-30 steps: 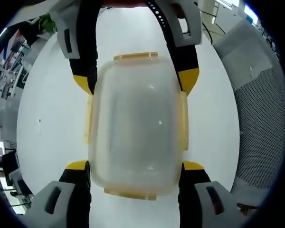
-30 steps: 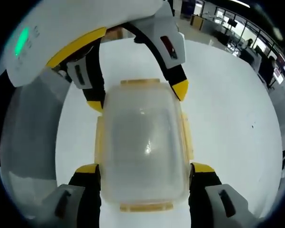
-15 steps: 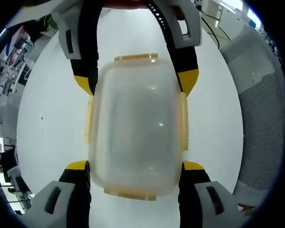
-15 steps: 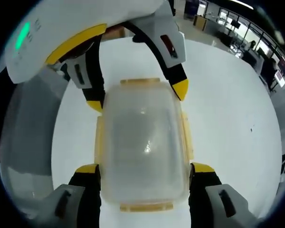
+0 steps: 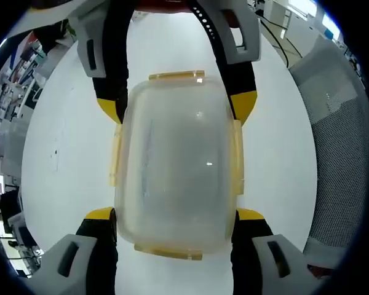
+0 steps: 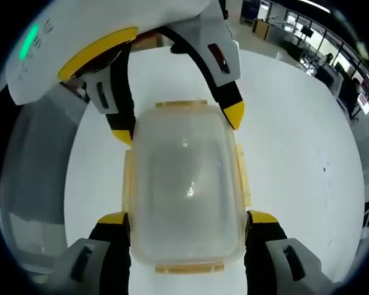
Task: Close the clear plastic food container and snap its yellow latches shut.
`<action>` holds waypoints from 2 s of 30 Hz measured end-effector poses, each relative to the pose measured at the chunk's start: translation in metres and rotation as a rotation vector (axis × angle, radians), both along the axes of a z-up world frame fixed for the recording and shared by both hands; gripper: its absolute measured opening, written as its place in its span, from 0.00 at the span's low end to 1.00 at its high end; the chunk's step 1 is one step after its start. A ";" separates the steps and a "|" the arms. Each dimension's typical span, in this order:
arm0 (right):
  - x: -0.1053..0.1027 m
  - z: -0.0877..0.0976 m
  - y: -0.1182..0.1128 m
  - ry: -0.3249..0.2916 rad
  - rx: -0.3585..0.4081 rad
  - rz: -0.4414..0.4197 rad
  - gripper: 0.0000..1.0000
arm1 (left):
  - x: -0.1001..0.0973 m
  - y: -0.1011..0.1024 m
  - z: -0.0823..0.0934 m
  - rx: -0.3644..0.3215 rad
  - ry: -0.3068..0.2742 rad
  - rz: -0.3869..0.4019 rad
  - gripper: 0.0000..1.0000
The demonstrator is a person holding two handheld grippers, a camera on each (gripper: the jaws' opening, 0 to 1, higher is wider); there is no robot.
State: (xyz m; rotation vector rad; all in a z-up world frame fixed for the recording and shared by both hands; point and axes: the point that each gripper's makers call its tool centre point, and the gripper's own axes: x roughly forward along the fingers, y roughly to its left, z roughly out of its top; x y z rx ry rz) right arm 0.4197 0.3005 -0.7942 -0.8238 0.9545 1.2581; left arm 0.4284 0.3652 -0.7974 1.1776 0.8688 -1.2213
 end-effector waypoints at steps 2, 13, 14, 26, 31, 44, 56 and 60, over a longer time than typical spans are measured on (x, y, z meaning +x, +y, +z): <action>0.001 0.000 0.000 0.000 -0.002 0.000 0.76 | 0.001 0.000 0.000 0.002 0.000 0.000 0.76; 0.009 0.000 -0.002 -0.001 -0.006 0.009 0.77 | 0.008 -0.002 0.000 0.002 0.000 0.011 0.76; 0.010 0.000 -0.002 -0.001 -0.006 0.011 0.77 | 0.008 -0.002 0.000 0.000 0.001 0.013 0.76; 0.018 0.000 -0.001 -0.003 -0.004 0.009 0.77 | 0.017 -0.002 0.000 -0.010 0.005 0.013 0.76; 0.020 -0.001 -0.002 -0.003 -0.001 0.010 0.77 | 0.019 -0.002 -0.001 -0.017 0.006 0.016 0.76; 0.020 0.000 -0.002 -0.006 -0.007 0.006 0.77 | 0.019 -0.002 -0.001 -0.012 0.005 0.013 0.77; 0.014 -0.002 0.006 -0.019 -0.006 0.025 0.87 | 0.017 0.003 -0.011 0.037 -0.034 -0.029 0.96; 0.016 -0.002 0.006 -0.033 -0.009 0.038 0.87 | 0.011 0.000 -0.012 0.006 -0.006 -0.023 0.97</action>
